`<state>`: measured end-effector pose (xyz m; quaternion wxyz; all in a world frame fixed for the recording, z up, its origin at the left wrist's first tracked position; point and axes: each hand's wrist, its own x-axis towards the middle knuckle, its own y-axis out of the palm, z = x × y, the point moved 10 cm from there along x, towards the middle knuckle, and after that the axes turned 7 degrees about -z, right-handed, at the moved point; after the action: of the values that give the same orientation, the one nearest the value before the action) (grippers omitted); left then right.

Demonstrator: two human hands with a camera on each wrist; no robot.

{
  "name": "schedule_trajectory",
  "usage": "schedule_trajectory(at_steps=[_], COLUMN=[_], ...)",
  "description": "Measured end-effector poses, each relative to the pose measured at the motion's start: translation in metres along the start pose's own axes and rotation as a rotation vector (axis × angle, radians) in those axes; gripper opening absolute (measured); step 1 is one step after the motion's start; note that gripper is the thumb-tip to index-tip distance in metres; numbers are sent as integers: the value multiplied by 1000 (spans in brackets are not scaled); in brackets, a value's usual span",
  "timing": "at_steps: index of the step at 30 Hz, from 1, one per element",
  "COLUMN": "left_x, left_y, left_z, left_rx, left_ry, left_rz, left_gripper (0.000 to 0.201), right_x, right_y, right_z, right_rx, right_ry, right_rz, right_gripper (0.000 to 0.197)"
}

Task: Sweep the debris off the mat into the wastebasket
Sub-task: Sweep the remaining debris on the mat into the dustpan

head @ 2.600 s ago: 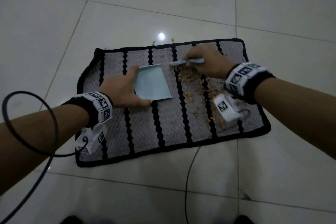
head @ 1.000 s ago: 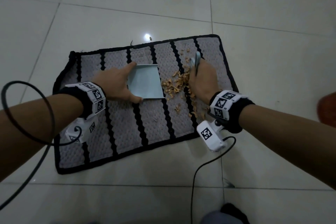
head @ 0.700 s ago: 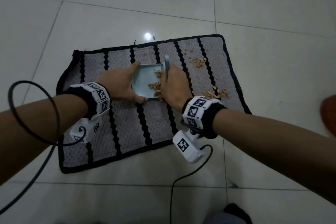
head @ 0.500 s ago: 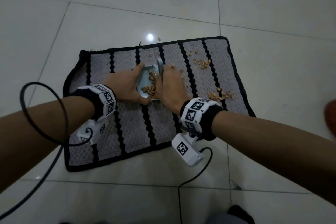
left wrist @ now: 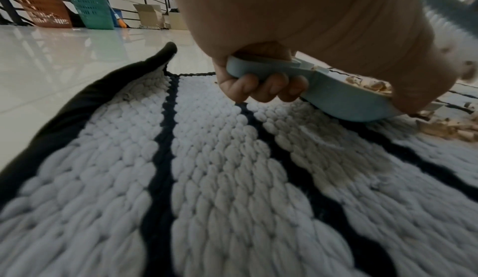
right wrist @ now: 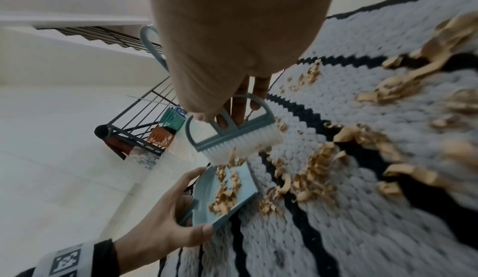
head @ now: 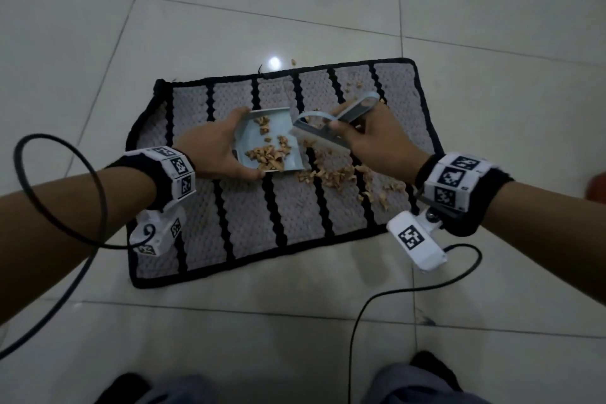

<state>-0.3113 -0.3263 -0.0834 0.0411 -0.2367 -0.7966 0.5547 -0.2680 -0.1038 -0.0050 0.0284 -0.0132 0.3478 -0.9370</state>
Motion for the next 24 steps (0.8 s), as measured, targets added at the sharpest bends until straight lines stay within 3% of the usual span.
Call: schedule_trajectory(at_steps=[8, 11, 17, 19, 24], left_x=[-31, -38, -41, -41, -44], left_y=[-7, 0, 18, 19, 18], left_z=[22, 24, 14, 14, 15], left_rx=[67, 73, 101, 121, 145], left_ry=[-36, -46, -17, -14, -4], left_rz=[54, 106, 176, 172, 144], left_gripper=[125, 123, 125, 125, 125], right_x=[-32, -25, 8, 5, -32], right_y=[26, 30, -7, -3, 29], right_z=[-16, -23, -17, -12, -16], right_rx=[-220, -231, -209, -189, -230], right_ry=[-8, 12, 10, -8, -18], right_rz=[385, 346, 65, 109, 399], right_gripper=[24, 20, 19, 20, 22])
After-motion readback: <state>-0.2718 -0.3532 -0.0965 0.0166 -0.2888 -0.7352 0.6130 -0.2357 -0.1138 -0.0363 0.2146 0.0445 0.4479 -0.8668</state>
